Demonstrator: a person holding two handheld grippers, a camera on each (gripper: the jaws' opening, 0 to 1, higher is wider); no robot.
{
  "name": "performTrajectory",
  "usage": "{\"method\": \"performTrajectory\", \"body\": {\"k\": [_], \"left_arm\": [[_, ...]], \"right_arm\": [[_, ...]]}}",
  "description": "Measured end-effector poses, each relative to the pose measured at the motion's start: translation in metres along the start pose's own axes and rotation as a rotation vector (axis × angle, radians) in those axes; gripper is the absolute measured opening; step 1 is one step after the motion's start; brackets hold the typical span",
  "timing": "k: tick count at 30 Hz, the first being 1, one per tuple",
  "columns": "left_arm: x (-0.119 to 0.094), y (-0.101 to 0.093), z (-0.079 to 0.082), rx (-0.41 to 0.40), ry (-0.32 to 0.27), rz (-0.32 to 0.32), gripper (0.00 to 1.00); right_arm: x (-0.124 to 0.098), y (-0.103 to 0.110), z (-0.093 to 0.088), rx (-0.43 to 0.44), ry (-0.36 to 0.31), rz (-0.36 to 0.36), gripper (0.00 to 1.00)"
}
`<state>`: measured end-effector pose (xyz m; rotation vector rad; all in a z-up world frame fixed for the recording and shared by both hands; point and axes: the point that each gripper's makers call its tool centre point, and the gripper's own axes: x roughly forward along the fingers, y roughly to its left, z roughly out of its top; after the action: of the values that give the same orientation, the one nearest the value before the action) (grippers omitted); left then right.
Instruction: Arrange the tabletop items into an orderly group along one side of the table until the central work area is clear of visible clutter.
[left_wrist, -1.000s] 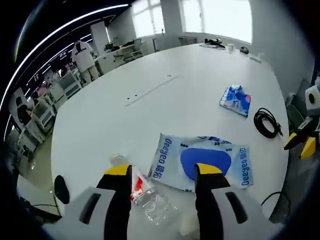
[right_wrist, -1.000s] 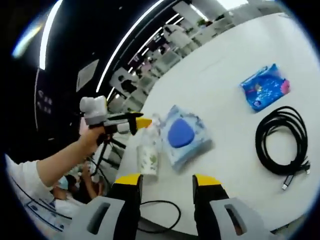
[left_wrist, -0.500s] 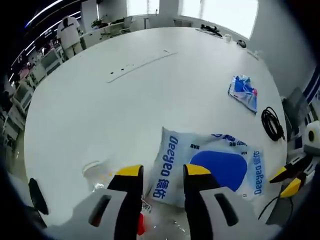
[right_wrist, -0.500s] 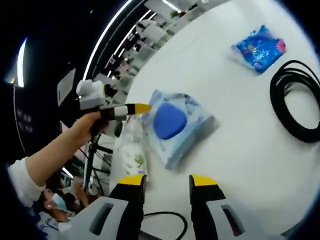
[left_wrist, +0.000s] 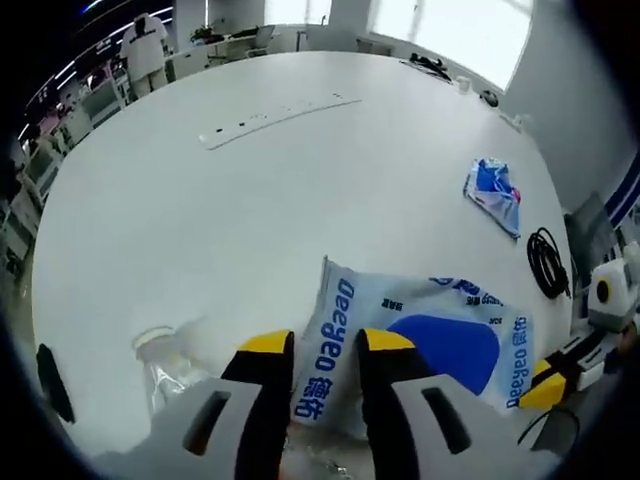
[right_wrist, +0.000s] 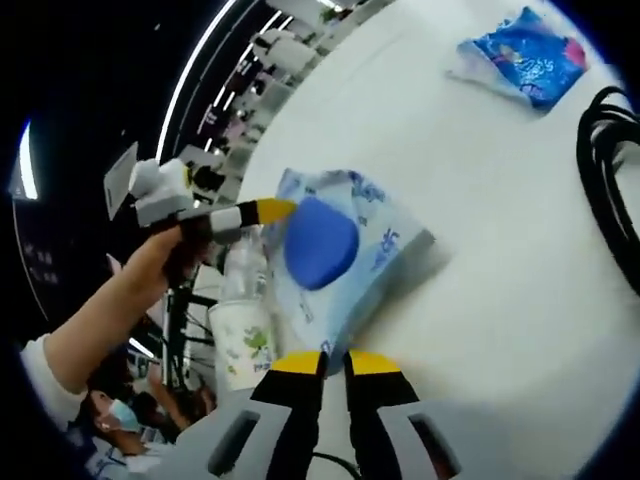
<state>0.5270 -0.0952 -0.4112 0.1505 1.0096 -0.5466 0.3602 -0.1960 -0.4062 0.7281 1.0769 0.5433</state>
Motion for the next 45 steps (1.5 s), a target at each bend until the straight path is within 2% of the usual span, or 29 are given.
{"method": "performTrajectory", "body": {"k": [1,5,9,12,16,19,22,26,28,30,36,39,45], "left_arm": [[0.0,0.0,0.0,-0.002,0.0,0.001,0.21],[-0.008,-0.002,-0.002,-0.054,-0.003,0.012,0.04],[-0.014,-0.007,-0.009,-0.074,0.008,0.026,0.0],[-0.029,-0.022,-0.005,-0.148,-0.051,0.021,0.0],[-0.055,-0.031,0.0,-0.199,-0.119,0.012,0.0],[-0.081,-0.048,0.004,-0.27,-0.186,-0.015,0.0],[-0.098,-0.06,0.002,-0.257,-0.214,-0.009,0.0],[-0.122,-0.077,0.0,-0.277,-0.262,-0.008,0.0],[-0.131,-0.084,-0.002,-0.283,-0.278,-0.008,0.0],[-0.141,-0.094,-0.008,-0.293,-0.299,-0.005,0.0],[-0.144,-0.114,-0.023,-0.297,-0.288,-0.045,0.0],[-0.146,-0.119,-0.02,-0.284,-0.292,-0.036,0.0],[-0.149,-0.117,-0.016,-0.26,-0.279,-0.019,0.0]], "right_arm": [[-0.001,0.0,0.0,-0.004,0.003,-0.001,0.05],[-0.013,-0.001,0.011,-0.001,-0.022,0.001,0.03],[-0.023,-0.01,0.025,0.009,-0.045,-0.013,0.0],[-0.036,-0.016,0.04,0.004,-0.072,-0.033,0.0],[-0.058,-0.013,0.064,-0.002,-0.146,0.002,0.0],[-0.075,-0.012,0.076,-0.032,-0.178,0.014,0.0],[-0.091,-0.007,0.087,-0.056,-0.201,0.034,0.0],[-0.108,-0.002,0.094,-0.144,-0.21,0.03,0.0],[-0.112,-0.001,0.096,-0.142,-0.219,0.036,0.0],[-0.122,0.005,0.1,-0.119,-0.244,0.075,0.0],[-0.131,-0.001,0.104,-0.144,-0.219,0.075,0.0],[-0.131,0.0,0.108,-0.173,-0.223,0.073,0.0],[-0.128,-0.001,0.107,-0.172,-0.201,0.079,0.0]]}}
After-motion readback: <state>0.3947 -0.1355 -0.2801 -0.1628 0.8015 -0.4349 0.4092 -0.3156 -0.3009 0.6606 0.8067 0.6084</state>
